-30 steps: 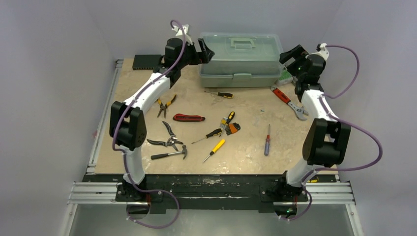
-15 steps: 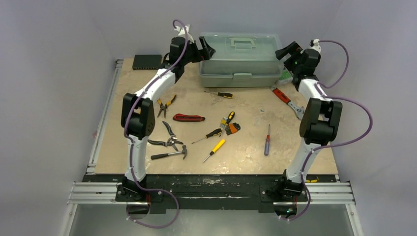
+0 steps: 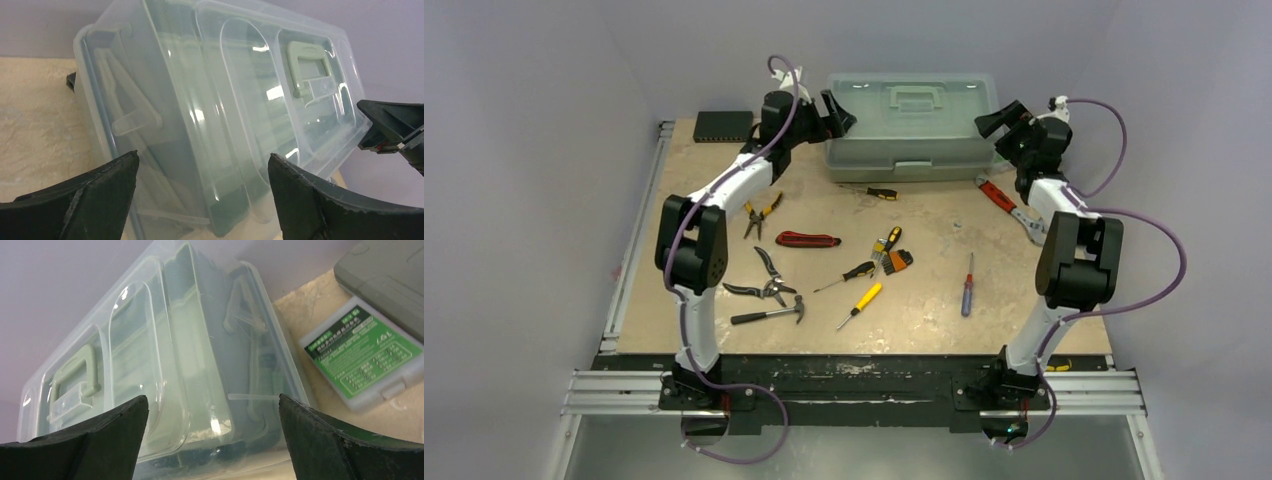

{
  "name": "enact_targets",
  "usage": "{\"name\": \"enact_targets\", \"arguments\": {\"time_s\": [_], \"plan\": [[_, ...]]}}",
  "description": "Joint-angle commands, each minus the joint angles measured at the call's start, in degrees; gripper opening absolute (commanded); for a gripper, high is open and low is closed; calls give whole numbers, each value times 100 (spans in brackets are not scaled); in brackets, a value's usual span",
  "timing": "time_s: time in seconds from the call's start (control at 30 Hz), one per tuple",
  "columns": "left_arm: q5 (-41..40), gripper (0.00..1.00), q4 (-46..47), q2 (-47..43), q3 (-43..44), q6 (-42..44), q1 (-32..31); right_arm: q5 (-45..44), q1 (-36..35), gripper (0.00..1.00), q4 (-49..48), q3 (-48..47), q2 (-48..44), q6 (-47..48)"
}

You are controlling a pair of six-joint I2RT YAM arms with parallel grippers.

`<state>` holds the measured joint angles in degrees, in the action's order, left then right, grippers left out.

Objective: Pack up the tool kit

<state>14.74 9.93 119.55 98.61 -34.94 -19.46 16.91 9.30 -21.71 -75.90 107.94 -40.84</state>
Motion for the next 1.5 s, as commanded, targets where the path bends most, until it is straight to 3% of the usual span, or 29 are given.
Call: {"name": "enact_targets", "arguments": {"time_s": [0.0,0.23,0.5,0.77,1.03,1.2,1.47], "plan": [[380,95,461,-684,-622,-76,-321,479,-308,99,-151,575,-669,-73],[39,94,817,-1446,-1546,13,-968,477,-292,99,216,765,-1076,152],[71,94,687,-2002,-1878,124,-1555,376,-142,99,989,352,-1123,299],[-121,94,191,-2877,-2244,480,-1734,-368,-12,99,1631,410,-1534,594],[-670,97,-2111,-2786,-882,1130,-1157,-1205,-5,99,1693,832,-2203,555],[-370,97,-2227,-2365,-303,1240,-609,-1623,-11,99,1567,1216,-2698,408],[370,98,-2560,-953,1654,1429,-62,-1584,-58,99,1965,1141,-2657,-442]]}}
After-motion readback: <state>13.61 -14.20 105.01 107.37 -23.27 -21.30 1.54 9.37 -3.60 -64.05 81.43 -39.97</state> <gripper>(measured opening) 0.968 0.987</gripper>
